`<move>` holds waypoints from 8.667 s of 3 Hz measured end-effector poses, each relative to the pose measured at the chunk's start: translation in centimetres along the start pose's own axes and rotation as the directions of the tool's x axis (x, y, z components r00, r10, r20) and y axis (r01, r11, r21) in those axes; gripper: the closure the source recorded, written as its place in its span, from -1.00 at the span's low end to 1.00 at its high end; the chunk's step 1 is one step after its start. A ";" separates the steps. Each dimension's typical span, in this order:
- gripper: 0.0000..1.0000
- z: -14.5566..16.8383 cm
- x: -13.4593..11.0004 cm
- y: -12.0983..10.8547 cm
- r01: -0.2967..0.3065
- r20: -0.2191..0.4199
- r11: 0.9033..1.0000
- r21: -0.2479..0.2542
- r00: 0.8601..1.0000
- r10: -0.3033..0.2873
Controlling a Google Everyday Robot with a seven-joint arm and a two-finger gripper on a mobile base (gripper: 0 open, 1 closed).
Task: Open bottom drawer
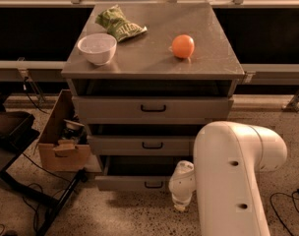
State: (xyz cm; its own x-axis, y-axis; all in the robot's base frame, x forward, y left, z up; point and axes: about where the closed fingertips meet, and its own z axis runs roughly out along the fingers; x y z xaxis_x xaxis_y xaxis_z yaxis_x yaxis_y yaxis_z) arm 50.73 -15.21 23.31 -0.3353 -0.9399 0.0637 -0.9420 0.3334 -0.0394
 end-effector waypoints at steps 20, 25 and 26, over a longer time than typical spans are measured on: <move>-1.00 4.6 0.0 -1.7 0.004 0.106 1.000 0.031 0.994 -0.007; 1.00 5.2 4.6 4.5 -0.053 0.038 0.998 -0.043 0.998 0.055; 1.00 5.2 4.6 4.2 -0.053 0.038 0.998 -0.043 0.998 0.055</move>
Offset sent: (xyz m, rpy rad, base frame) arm 0.0871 0.0328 0.0122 0.0725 -0.2030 0.1707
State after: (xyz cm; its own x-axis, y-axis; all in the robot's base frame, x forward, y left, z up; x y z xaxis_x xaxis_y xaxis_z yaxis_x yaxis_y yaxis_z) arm 45.35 -18.53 18.26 -0.3857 -0.9223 0.0232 -0.9226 0.3858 0.0000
